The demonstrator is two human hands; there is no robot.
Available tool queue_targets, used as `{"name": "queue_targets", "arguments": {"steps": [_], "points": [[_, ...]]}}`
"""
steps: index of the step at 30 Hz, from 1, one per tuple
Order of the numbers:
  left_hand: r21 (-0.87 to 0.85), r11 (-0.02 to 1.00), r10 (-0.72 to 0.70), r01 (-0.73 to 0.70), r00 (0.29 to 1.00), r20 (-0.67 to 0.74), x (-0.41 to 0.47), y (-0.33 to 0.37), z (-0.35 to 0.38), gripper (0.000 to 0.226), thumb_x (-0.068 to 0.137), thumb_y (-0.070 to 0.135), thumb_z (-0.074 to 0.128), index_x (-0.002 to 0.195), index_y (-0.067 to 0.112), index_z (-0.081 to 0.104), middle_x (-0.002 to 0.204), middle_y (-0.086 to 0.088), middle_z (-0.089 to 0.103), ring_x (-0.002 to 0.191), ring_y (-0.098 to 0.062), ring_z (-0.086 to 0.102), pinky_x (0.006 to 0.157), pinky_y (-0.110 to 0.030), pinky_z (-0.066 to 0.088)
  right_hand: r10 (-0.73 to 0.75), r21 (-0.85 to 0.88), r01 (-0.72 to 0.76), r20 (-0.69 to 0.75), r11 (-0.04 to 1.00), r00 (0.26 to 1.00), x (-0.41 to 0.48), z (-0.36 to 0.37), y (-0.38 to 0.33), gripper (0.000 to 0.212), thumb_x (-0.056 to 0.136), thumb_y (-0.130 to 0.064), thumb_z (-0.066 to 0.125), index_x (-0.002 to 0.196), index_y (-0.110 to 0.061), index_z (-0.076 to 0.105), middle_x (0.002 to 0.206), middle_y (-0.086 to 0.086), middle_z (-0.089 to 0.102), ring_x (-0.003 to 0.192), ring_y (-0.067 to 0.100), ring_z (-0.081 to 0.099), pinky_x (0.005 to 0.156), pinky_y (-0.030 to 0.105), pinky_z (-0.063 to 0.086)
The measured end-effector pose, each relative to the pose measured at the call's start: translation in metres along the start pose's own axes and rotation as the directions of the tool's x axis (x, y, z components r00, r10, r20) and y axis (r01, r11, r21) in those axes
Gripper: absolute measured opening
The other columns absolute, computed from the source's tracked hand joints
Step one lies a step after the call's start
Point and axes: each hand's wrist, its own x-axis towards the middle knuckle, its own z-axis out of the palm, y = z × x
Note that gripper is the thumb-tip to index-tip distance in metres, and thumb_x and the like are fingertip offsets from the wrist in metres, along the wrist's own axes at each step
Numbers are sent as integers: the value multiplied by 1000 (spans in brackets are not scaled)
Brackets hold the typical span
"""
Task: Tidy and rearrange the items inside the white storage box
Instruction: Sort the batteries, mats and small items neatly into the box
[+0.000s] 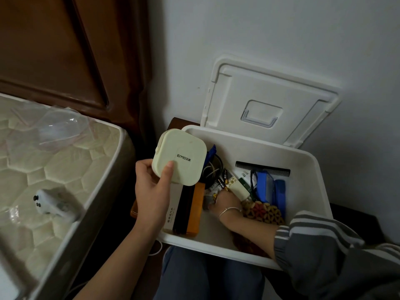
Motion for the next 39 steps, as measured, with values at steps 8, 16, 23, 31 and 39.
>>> {"name": "queue_targets", "arguments": {"steps": [8, 16, 23, 31, 39], "points": [[-16, 1000, -6, 6, 1000, 14, 0, -1, -1, 19, 88, 44, 64, 97, 41, 48, 106, 11, 62, 99, -6, 64, 75, -31, 59, -103, -44, 105, 53, 993, 993, -4, -6, 21, 26, 84, -29, 64, 100, -9, 60, 103, 10, 63, 96, 24, 61, 74, 28, 47], [0, 1000, -1, 1, 1000, 12, 1, -2, -1, 20, 88, 44, 64, 97, 42, 47, 105, 14, 61, 98, -3, 64, 72, -28, 58, 23, 21, -24, 57, 999, 998, -5, -8, 9, 16, 83, -25, 64, 84, -10, 61, 92, 10, 65, 90, 26, 64, 71, 28, 52], [-1, 1000, 9, -9, 1000, 13, 1, -1, 0, 20, 88, 43, 64, 96, 43, 47, 105, 14, 61, 98, 0, 63, 68, -22, 56, 246, 252, -298, 219, 921, 944, -3, -11, -2, 24, 72, -19, 73, 87, -4, 61, 84, 11, 62, 79, 25, 63, 63, 27, 50], [16, 1000, 3, -3, 1000, 21, 0, -1, 0, 20, 88, 44, 64, 99, 41, 47, 106, 11, 61, 98, -3, 64, 74, -28, 57, 251, 399, -364, 306, 842, 918, -6, -32, 7, 13, 68, -3, 68, 59, -3, 58, 54, 12, 60, 46, 22, 53, 49, 26, 46], [37, 999, -3, 3, 1000, 12, 0, 1, 0, 20, 87, 45, 64, 96, 45, 47, 103, 14, 62, 95, 0, 63, 71, -26, 55, 358, 576, -376, 150, 726, 922, 6, -110, 69, 15, 76, -2, 69, 65, 2, 59, 47, 11, 55, 28, 13, 43, 35, 18, 35]]}}
